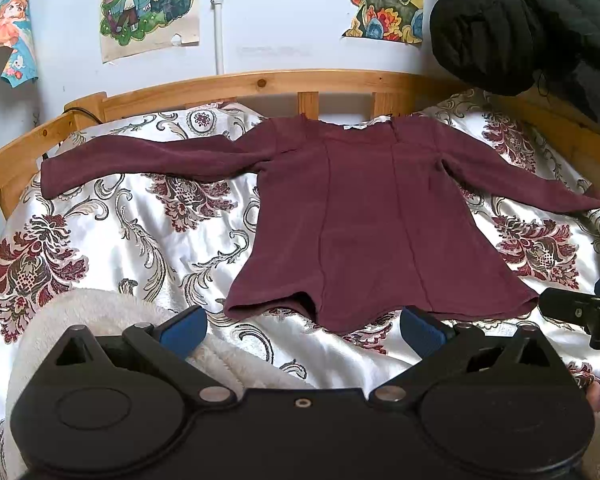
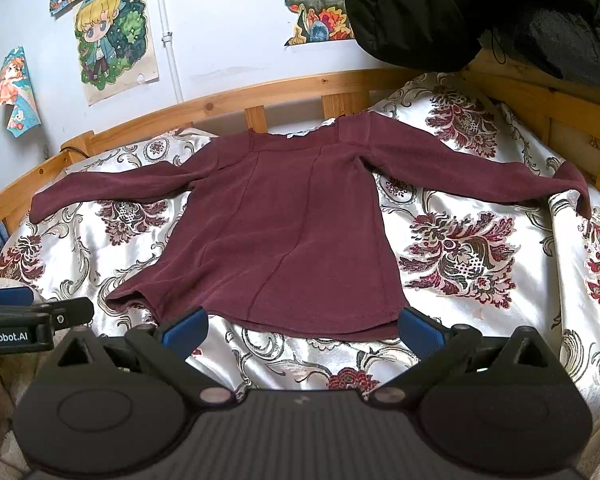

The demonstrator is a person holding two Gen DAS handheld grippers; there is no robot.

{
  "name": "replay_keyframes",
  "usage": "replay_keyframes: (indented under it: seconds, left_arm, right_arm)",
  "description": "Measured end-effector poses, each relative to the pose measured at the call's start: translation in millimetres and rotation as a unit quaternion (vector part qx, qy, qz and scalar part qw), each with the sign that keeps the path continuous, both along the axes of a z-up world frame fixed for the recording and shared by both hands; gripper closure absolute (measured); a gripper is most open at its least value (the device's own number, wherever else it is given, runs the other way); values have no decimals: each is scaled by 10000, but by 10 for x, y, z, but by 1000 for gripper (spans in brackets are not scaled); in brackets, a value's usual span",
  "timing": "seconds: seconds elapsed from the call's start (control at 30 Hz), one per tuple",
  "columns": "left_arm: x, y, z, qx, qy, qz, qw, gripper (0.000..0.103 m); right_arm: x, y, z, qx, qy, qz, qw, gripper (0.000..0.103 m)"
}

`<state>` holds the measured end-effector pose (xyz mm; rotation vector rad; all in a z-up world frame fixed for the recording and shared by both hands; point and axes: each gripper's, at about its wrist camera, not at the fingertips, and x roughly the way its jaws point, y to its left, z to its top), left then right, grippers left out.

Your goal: Fold small clothes

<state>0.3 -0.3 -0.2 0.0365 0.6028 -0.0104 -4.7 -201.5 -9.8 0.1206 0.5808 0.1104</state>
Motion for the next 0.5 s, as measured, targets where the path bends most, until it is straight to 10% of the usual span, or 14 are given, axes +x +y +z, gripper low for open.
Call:
replay_keyframes:
  seconds: [0.5]
  left_arm:
    - [2, 0, 0, -1, 11, 2, 10000, 1]
  right_arm:
    - [-10, -6, -7, 14, 9, -9, 10000, 0]
